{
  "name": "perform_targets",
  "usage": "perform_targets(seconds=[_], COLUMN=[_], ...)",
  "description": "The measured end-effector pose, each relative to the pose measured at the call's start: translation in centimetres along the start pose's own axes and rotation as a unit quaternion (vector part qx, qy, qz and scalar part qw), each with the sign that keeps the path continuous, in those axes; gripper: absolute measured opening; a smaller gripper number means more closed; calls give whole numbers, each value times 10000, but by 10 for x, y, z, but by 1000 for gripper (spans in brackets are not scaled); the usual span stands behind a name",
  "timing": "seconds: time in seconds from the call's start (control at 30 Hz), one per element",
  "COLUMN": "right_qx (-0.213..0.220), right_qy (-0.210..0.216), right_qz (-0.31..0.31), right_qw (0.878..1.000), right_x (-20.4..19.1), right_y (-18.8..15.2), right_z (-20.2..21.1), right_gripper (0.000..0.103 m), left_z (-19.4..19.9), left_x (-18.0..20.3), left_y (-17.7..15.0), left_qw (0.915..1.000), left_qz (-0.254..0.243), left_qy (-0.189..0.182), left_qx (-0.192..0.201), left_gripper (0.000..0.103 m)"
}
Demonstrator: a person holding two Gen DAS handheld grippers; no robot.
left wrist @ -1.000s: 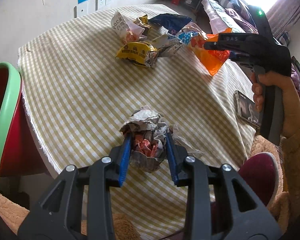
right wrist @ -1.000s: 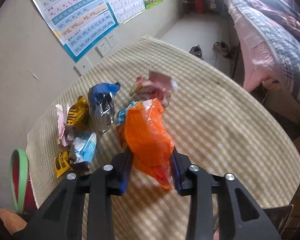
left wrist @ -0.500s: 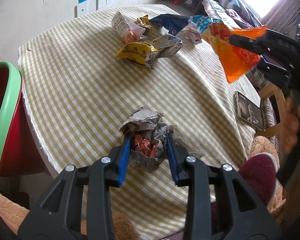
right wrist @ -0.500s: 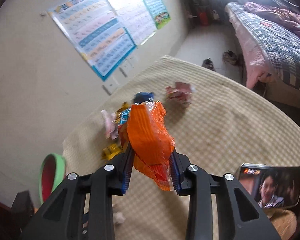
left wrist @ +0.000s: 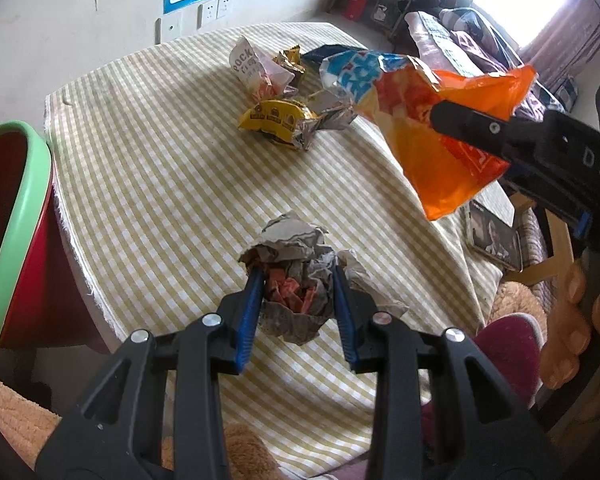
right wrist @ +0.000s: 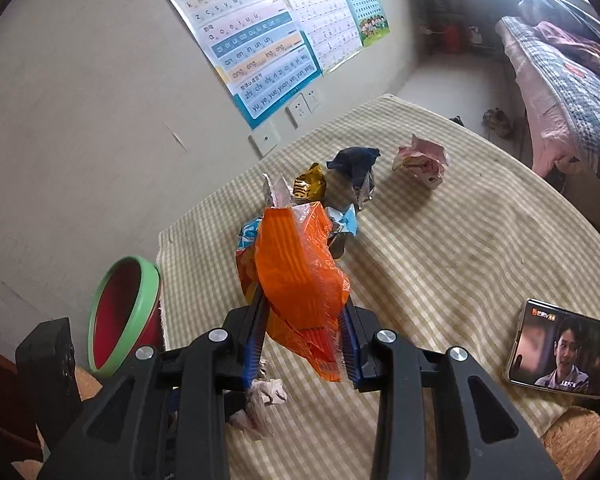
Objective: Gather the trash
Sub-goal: 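Grasp the orange plastic bag with the right tool, then carry the foil ball and orange bag over the red bin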
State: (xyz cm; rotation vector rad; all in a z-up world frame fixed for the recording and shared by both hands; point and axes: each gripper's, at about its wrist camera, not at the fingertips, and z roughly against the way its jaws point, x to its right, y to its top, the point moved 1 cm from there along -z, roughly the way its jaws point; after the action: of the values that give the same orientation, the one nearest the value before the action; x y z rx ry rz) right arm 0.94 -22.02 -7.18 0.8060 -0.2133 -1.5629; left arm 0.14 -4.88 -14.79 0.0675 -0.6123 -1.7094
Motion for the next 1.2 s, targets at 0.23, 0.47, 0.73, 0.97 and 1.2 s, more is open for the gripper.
perform_targets(seconds=[0.23,0.47,0.73,0.97,1.2], right_qx=[-90,-120,-262,-385,-543], right_qy=[2,2,54,109,222], right_qz=[31,159,333,456,672], right_qw=[10000,9998,9991,9982,9960], right_x=[-1,-8,-25,-38,-60], right_y=[-4,-7,-12,-16,-22], right_z=[-5,-5,-11,-18,-26], right_gripper=[33,33,33,33,33], left_z=[2,37,79,102,111], left_x=[-7,-14,-63,-84,-97], left_y=[2,13,24,26,26], left_qw=[9998,9979,9894,9836,9805], left_qz=[175,117,837,1030,1161], left_qy=[-51,187,458,596,619], left_qx=[14,602,1091,1358,1459], left_gripper=[33,33,33,33,33])
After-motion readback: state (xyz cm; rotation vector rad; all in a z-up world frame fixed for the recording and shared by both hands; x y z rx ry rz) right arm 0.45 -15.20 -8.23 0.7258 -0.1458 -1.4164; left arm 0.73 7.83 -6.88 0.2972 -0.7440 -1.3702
